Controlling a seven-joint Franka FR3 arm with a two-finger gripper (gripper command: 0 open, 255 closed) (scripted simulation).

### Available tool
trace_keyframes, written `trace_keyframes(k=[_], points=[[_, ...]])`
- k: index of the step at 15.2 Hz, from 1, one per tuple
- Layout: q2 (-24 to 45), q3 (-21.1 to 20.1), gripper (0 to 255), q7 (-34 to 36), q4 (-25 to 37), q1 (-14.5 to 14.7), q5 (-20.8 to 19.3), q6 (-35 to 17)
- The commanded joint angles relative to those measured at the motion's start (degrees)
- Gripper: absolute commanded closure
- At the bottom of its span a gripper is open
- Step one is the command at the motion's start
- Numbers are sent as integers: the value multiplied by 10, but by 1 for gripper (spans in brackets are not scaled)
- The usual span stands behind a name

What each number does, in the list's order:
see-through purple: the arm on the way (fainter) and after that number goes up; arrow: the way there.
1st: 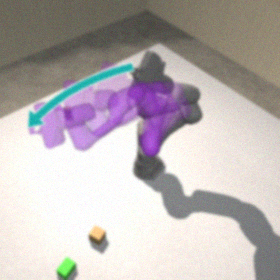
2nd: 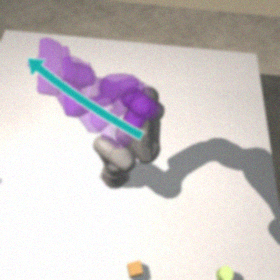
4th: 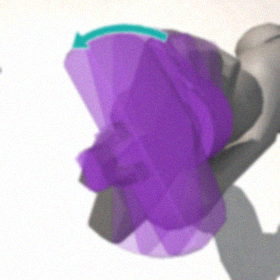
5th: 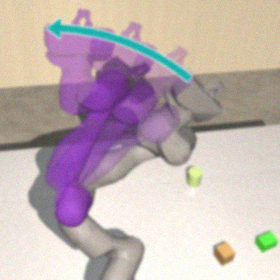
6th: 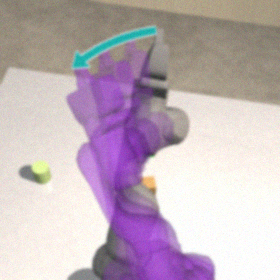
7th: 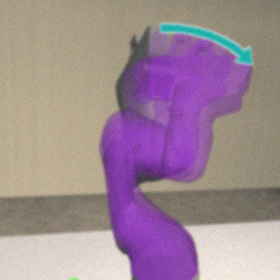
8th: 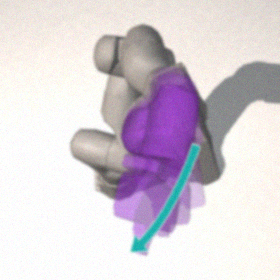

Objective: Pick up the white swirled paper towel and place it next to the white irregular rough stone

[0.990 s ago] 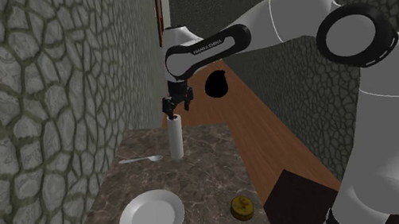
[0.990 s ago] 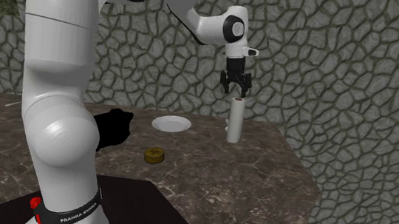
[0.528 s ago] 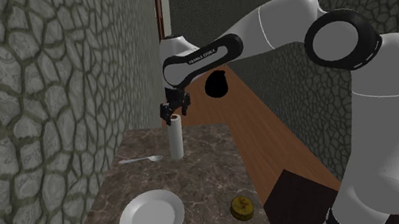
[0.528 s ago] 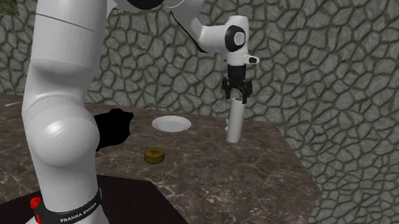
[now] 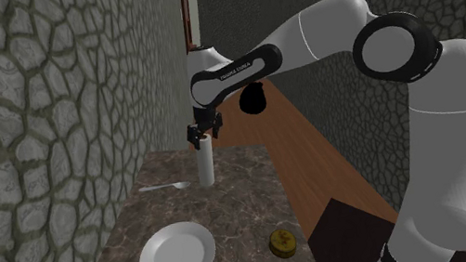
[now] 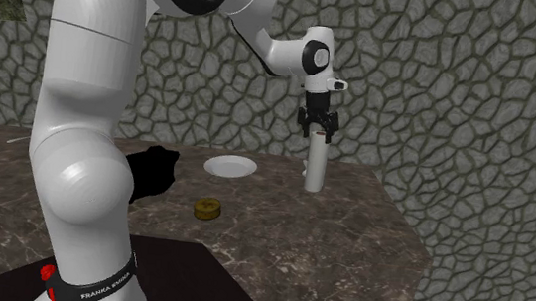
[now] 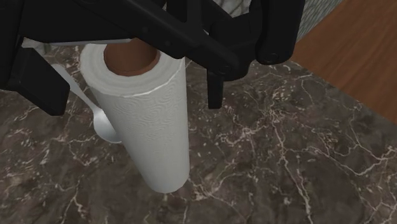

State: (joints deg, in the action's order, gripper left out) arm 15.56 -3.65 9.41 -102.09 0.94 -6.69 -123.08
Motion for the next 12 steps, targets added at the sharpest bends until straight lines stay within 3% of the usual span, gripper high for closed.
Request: trace_keyframes(k=[1, 2, 12], points=[[0, 0, 0, 0, 0, 0, 0, 0], [0, 0, 255, 0, 0, 0, 0, 0], [-3, 0, 255, -1, 4, 0, 1, 7]])
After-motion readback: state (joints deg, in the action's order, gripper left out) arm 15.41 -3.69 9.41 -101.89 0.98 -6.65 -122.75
